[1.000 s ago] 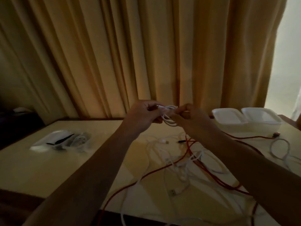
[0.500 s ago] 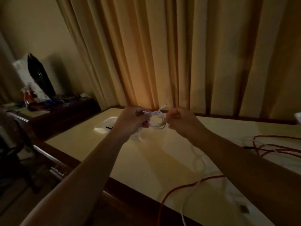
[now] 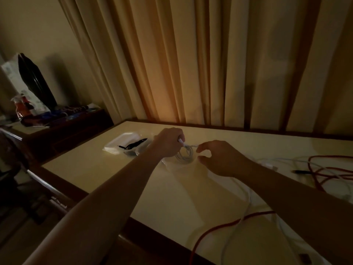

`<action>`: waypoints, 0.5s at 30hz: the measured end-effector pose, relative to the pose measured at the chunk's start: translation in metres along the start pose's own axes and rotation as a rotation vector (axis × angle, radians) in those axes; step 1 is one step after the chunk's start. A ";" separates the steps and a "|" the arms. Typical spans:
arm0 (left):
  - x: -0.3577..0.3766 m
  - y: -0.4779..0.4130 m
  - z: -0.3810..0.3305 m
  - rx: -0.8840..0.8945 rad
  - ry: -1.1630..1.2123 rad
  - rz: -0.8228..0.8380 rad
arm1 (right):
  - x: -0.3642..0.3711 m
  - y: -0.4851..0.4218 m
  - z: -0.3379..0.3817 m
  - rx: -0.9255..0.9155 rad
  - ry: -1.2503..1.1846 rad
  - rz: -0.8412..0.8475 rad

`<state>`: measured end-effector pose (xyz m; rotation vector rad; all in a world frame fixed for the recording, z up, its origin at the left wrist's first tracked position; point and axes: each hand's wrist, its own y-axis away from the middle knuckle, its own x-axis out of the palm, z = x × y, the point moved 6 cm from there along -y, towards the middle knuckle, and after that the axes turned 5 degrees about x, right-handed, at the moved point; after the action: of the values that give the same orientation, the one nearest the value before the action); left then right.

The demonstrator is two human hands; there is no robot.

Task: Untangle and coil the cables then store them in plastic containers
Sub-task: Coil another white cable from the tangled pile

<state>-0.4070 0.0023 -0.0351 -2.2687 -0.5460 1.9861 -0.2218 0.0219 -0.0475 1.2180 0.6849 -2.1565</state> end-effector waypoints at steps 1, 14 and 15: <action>0.002 -0.002 0.000 -0.009 -0.004 0.005 | 0.000 0.000 0.000 0.002 0.007 0.000; 0.009 -0.013 -0.013 0.125 -0.206 -0.010 | 0.004 0.003 -0.001 -0.041 0.029 0.011; 0.010 -0.012 -0.012 0.118 -0.199 -0.015 | 0.004 0.003 -0.001 -0.042 0.029 0.015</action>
<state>-0.3965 0.0186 -0.0388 -2.0072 -0.4463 2.1884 -0.2208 0.0197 -0.0524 1.2309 0.7281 -2.1055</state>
